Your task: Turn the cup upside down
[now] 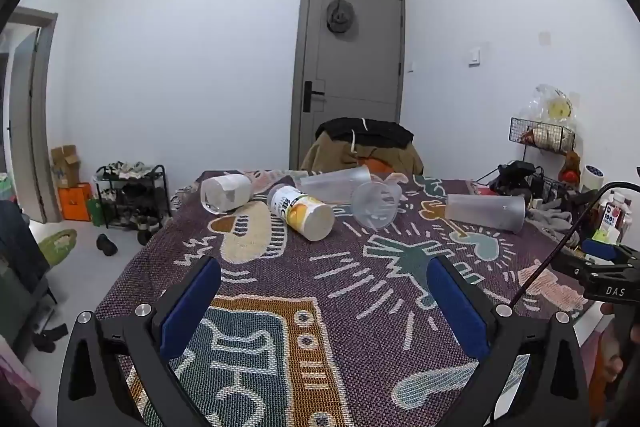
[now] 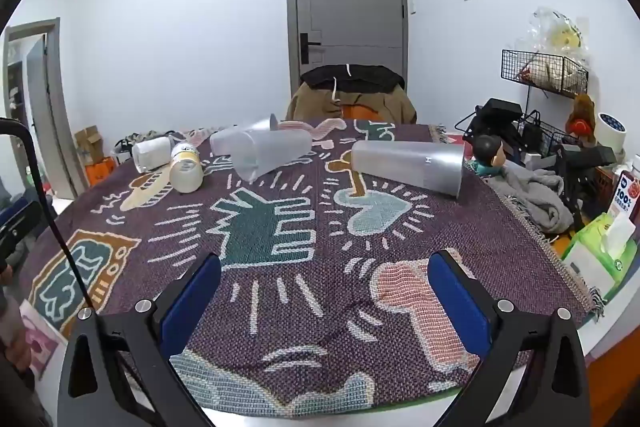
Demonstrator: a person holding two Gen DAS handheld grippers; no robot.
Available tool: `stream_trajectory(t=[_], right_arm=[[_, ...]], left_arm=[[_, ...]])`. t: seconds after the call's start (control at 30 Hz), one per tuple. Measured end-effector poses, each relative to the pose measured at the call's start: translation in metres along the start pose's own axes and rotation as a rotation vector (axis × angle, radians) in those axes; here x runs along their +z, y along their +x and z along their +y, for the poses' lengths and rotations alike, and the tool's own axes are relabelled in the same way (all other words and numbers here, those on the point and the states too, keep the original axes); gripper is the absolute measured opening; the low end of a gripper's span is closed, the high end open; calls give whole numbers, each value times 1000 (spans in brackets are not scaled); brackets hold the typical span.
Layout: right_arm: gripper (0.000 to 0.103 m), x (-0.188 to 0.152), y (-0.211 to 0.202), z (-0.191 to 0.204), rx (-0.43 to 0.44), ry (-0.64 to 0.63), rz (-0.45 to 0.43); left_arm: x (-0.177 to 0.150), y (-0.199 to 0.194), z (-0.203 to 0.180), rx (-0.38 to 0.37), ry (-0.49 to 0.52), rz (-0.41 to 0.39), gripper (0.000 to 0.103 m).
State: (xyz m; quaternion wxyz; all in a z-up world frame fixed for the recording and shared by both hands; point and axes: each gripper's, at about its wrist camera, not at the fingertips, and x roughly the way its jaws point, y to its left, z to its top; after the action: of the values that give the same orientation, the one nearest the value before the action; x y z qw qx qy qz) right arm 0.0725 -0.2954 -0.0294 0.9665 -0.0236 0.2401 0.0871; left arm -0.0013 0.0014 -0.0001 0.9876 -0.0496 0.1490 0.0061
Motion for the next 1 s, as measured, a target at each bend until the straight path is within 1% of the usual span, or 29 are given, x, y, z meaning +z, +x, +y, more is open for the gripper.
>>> stream_trajectory(t=[0.17, 0.2, 0.5, 0.53, 1.0], right_arm=[[103, -1, 1, 0, 2, 5, 2], [103, -1, 1, 0, 2, 5, 2], [103, -2, -3, 7, -4, -2, -5], [103, -2, 2, 0, -5, 3, -3], [103, -2, 2, 0, -8, 5, 1]], left_arm=[[0, -2, 4, -2, 4, 2, 103], [-1, -1, -2, 2, 24, 3, 103], [0, 1, -8, -4, 44, 7, 103], [-1, 2, -8, -4, 42, 6, 103], [-1, 1, -10, -6, 45, 9, 103]])
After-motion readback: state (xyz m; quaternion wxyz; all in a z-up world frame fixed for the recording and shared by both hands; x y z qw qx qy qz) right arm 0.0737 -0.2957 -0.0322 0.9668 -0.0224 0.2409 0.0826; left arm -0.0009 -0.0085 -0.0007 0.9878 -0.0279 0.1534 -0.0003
